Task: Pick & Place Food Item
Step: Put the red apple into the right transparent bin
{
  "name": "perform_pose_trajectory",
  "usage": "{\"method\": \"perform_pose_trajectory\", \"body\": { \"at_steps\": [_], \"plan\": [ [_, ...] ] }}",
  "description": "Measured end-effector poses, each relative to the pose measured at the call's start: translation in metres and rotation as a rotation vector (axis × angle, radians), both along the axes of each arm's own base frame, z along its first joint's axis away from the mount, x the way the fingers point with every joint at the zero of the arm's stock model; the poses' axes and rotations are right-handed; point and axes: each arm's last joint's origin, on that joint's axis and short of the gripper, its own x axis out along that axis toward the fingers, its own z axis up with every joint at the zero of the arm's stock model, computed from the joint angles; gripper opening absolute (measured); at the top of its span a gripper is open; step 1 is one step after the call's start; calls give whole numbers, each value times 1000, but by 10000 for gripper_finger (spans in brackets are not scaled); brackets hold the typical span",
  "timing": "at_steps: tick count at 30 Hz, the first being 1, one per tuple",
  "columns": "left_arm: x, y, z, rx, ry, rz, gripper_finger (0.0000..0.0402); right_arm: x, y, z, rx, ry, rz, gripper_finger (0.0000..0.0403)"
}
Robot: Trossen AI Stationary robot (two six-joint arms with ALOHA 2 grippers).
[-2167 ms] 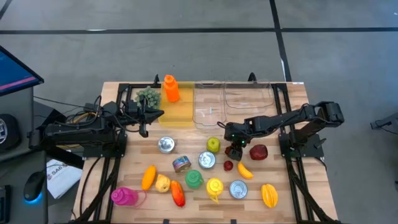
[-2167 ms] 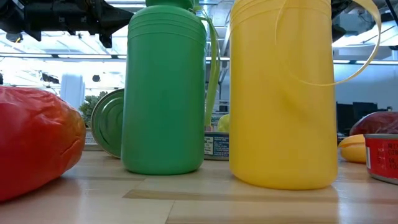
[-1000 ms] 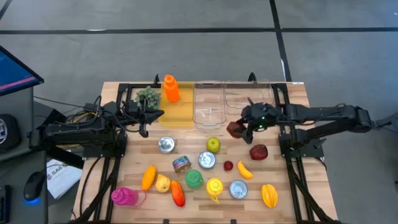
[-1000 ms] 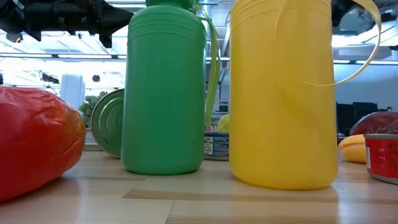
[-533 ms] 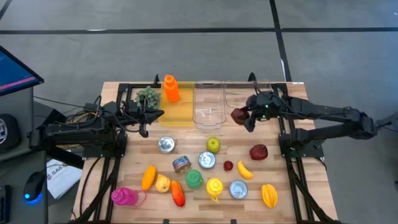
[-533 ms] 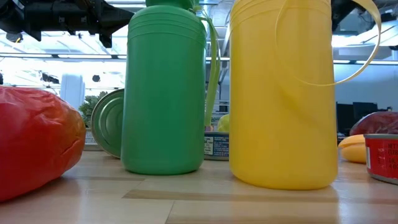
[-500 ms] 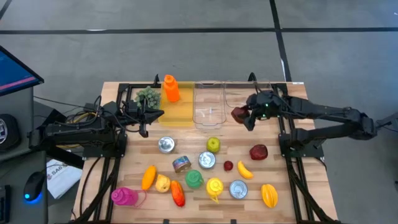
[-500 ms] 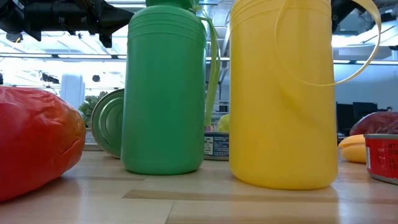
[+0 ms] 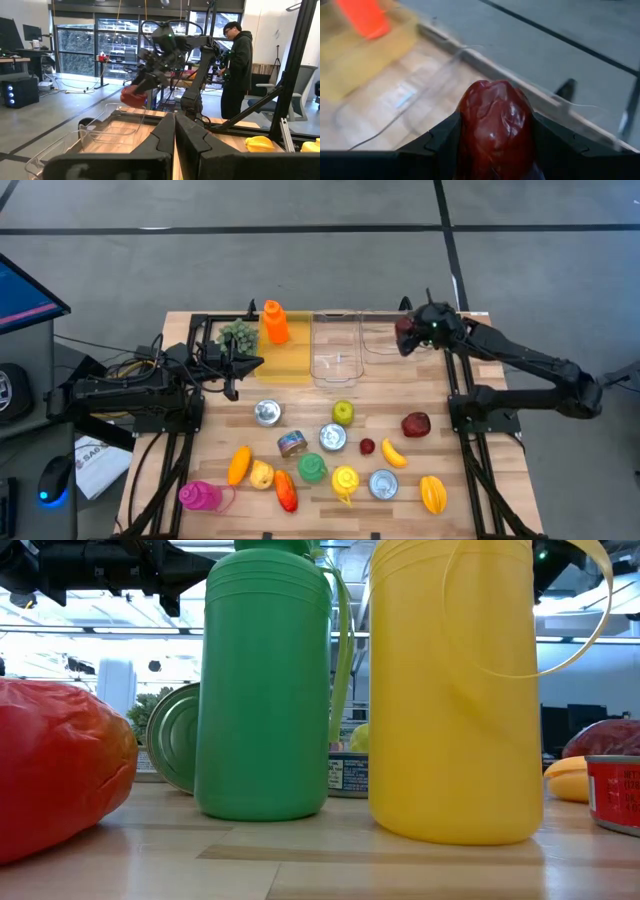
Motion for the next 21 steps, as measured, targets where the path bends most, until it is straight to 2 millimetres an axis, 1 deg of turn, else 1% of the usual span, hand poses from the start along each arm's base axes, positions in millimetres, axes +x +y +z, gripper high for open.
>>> {"method": "perform_pose_trajectory", "body": {
  "at_steps": [7, 12, 17, 21],
  "plan": [
    [0, 0, 0, 0, 0, 0, 1, -10, -15, -1, 9, -17, -115, 208],
    [0, 0, 0, 0, -1, 0, 1, -6, -28, -8, 25, -16, -168, 208],
    [0, 0, 0, 0, 0, 0, 1, 5, -45, -29, 77, 66, -204, 208],
    [0, 0, 0, 0, 0, 0, 1, 10, -58, -47, 77, 172, -283, 208]
  ]
}}
